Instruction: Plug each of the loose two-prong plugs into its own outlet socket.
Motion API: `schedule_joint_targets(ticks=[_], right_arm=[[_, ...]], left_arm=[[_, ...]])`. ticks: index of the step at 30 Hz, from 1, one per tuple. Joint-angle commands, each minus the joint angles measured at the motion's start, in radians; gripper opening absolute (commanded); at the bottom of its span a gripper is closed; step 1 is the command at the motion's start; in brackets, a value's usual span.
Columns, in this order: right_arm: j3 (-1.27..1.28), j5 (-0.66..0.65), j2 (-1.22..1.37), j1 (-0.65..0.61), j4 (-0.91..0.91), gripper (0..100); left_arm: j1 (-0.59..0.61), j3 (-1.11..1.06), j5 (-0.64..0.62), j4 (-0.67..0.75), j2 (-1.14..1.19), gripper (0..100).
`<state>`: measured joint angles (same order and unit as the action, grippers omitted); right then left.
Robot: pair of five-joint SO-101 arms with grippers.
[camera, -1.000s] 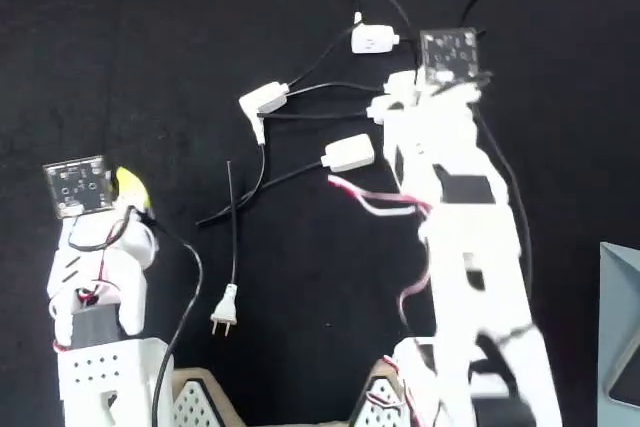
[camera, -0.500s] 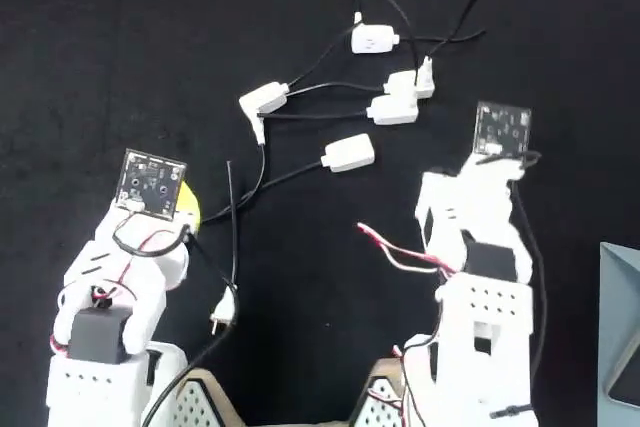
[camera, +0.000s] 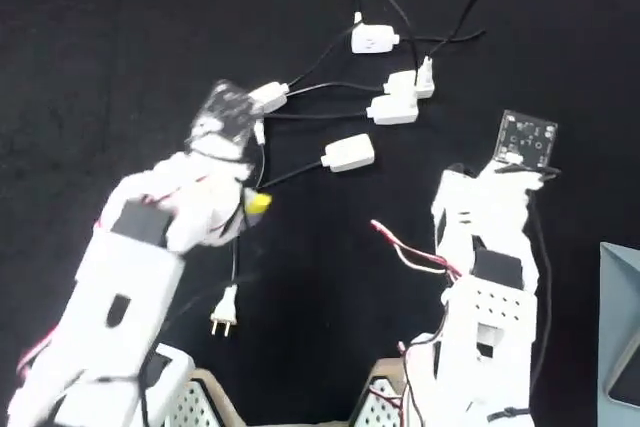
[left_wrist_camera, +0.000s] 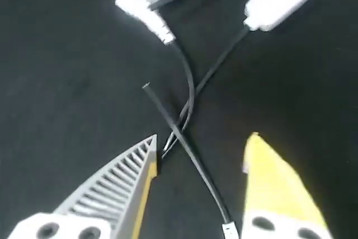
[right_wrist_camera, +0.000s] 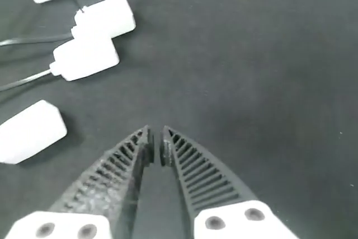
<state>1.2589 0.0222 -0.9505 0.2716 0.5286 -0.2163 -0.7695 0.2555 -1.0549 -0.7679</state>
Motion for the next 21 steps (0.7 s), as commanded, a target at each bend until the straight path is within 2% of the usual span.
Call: schedule_joint_targets(ticks=[1,9,17,21], right_arm=[[-0.01,0.009,-0.015,0.051,-0.025,2.5],[-0.013,0.009,-0.015,0.064,-0.025,2.5],[-0.008,0.003,-0.015,0.063,-0.023,2.5],[-0.008,0.003,-0.015,0.06,-0.023,2.5]], left_arm=[[-0.081,0.2,0.078,0.041,0.218,28],[-0.157,0.352,0.173,0.181,0.572,28],[-0.177,0.427,0.169,0.374,0.858,27],[-0.159,0.476,0.169,0.411,0.962,27]])
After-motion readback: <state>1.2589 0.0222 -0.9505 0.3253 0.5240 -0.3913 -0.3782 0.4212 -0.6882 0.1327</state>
